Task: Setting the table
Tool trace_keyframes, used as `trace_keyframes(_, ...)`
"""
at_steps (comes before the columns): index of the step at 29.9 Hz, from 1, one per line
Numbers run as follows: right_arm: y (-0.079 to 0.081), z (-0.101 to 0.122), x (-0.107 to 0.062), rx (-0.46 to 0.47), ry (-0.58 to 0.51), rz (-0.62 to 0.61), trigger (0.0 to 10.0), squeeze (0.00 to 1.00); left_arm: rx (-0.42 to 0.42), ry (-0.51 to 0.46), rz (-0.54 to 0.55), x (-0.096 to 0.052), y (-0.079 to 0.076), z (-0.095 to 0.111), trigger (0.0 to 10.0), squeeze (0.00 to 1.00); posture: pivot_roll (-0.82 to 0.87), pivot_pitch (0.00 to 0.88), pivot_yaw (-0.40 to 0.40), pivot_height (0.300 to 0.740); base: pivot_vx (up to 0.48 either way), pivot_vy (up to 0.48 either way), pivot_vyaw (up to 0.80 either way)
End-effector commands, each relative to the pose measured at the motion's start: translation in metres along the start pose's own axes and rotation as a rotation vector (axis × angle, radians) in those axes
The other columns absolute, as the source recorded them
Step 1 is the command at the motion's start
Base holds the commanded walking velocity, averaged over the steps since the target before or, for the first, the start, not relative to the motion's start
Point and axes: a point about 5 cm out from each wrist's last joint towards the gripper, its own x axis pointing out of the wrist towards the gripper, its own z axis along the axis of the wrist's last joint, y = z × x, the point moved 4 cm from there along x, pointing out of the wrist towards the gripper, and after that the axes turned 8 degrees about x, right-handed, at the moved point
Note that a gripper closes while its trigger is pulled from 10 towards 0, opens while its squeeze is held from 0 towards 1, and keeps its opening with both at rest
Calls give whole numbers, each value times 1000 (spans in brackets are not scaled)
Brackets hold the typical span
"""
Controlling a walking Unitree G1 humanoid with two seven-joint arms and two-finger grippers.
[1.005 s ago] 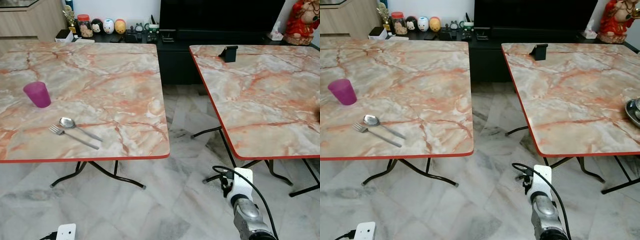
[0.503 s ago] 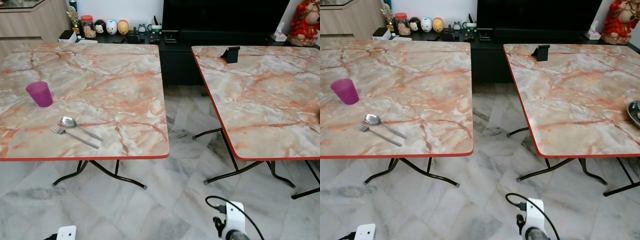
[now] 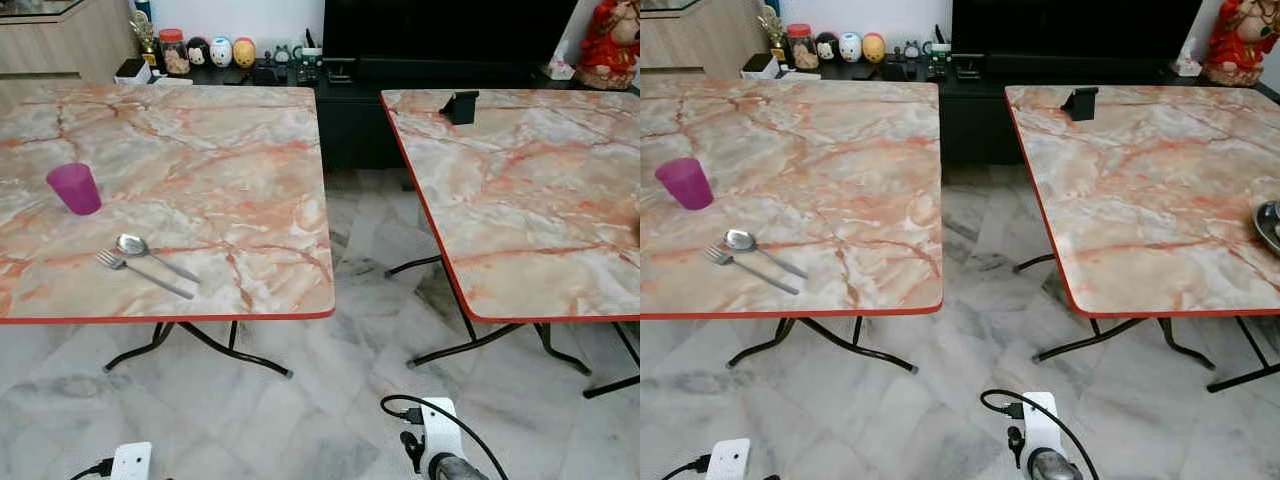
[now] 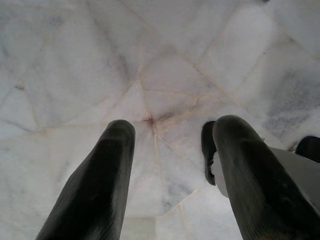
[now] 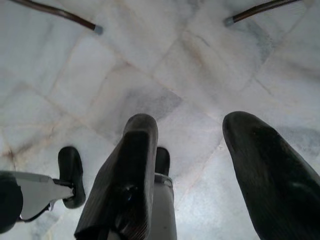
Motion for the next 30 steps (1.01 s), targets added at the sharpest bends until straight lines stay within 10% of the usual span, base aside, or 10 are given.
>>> trace_keyframes(1, 3, 4, 1, -17, -4, 14, 10000, 0, 0, 20, -13, -1, -5, -8, 10000, 0, 6, 0, -45, 740, 0, 0, 800)
trace_keyframes(30, -4, -3, -1, 23, 10, -12, 10000, 0, -1, 23, -18, -2, -8, -12, 10000, 0, 9, 0, -40, 740, 0, 171, 83)
